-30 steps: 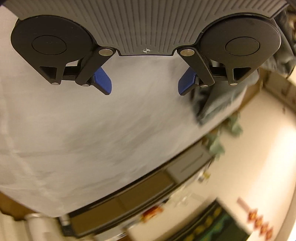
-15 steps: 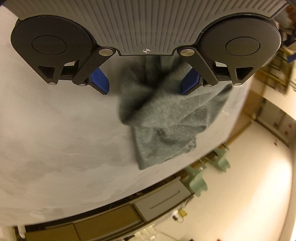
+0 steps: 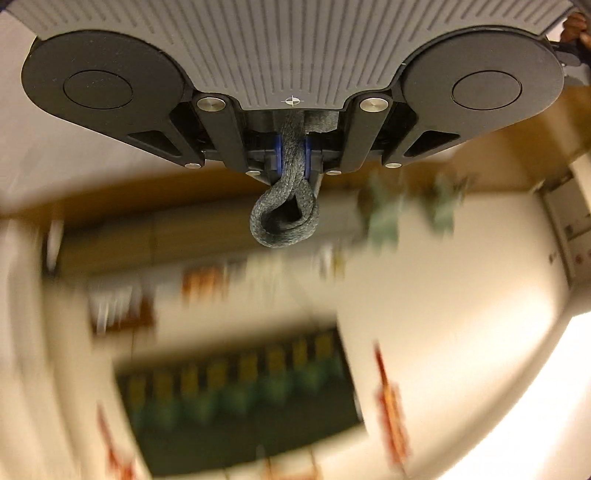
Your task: Fold clothes
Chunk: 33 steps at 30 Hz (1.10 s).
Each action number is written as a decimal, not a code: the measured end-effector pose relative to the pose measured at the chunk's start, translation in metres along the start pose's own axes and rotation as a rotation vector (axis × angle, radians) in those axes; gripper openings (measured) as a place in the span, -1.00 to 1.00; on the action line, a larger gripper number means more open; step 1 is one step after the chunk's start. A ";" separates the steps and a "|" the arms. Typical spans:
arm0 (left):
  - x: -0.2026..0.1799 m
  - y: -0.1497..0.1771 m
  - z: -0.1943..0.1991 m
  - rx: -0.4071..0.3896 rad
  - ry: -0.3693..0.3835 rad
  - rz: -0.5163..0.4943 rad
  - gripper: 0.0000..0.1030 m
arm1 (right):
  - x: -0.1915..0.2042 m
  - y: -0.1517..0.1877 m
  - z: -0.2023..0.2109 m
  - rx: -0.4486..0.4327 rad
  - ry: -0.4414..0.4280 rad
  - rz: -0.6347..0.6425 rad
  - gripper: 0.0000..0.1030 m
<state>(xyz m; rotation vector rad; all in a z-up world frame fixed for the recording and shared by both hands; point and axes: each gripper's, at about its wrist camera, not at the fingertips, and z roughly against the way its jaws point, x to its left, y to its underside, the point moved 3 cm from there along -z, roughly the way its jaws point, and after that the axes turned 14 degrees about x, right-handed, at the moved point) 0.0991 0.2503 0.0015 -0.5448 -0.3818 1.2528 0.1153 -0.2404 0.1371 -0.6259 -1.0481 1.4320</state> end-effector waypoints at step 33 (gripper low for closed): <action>-0.127 -0.043 -0.114 0.300 0.138 -0.203 -0.30 | -0.257 0.202 0.037 0.474 0.616 -0.492 0.64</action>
